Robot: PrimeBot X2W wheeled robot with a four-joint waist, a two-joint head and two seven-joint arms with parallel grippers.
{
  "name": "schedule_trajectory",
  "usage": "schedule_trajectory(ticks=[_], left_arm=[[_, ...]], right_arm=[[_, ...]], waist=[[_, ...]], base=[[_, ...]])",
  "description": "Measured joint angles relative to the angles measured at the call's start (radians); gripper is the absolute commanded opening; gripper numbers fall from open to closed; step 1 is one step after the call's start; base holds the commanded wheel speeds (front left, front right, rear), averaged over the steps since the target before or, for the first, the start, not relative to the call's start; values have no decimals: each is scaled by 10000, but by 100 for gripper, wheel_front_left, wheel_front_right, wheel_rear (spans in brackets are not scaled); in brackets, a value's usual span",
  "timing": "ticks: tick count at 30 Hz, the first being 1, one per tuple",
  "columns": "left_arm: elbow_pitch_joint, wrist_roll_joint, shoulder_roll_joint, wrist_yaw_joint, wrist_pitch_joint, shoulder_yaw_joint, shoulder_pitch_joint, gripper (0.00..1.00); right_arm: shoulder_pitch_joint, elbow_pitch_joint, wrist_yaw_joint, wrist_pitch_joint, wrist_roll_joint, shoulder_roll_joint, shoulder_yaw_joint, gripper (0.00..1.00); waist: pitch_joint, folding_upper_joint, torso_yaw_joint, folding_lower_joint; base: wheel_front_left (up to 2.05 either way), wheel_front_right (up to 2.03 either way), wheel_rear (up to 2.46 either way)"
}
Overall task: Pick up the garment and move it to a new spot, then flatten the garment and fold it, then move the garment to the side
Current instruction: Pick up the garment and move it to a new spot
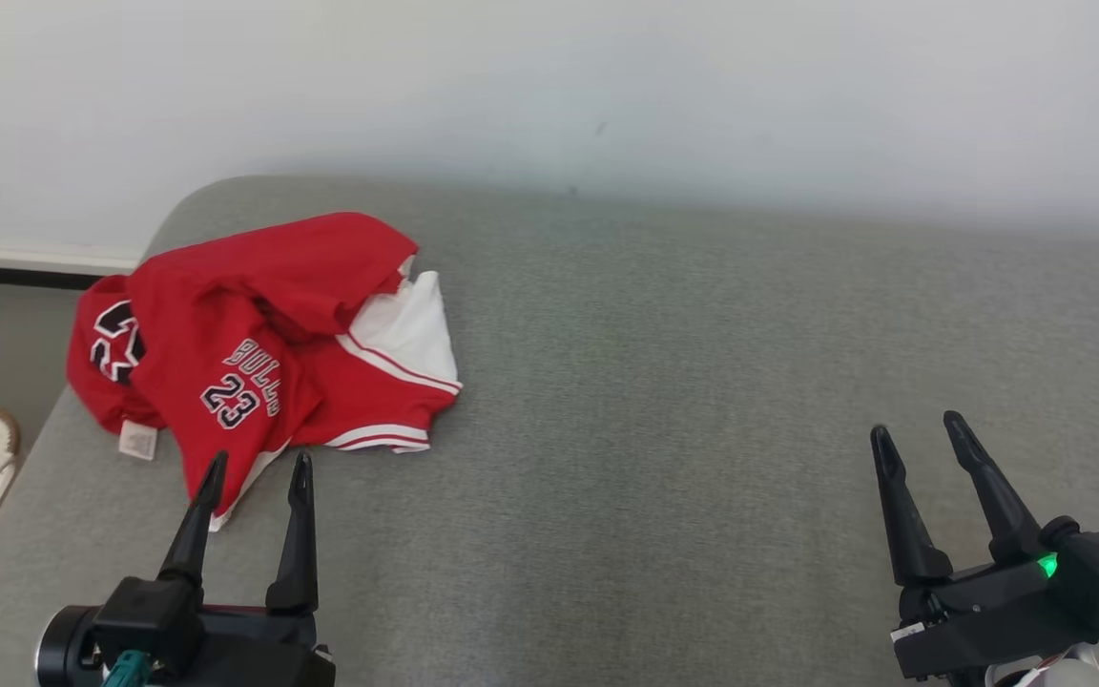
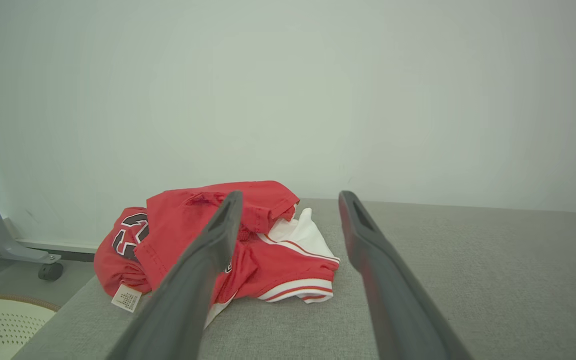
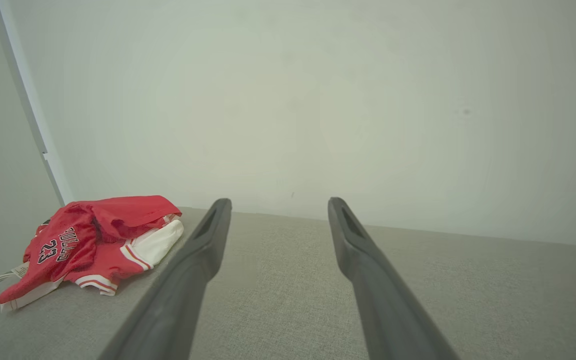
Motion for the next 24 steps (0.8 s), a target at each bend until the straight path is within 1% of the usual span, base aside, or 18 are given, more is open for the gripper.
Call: schedule_trajectory(ticks=[12,16,24], left_arm=[[-6,54,-117,4,0,165,4,100],[-8,54,-151,4,0,226,8,100],[-8,56,-278,4,0,347,10,100]], right_arm=[[-1,4,132,0,-17,180,71,100],[-6,19,221,0,-27,205,107,100],[-40,81,267,0,-140,215,111,100]], waist=[[63,0,1006,0],[139,0,1301,-1],[290,0,1823,0]], base=[[0,0,0],[0,0,0],[0,0,0]])
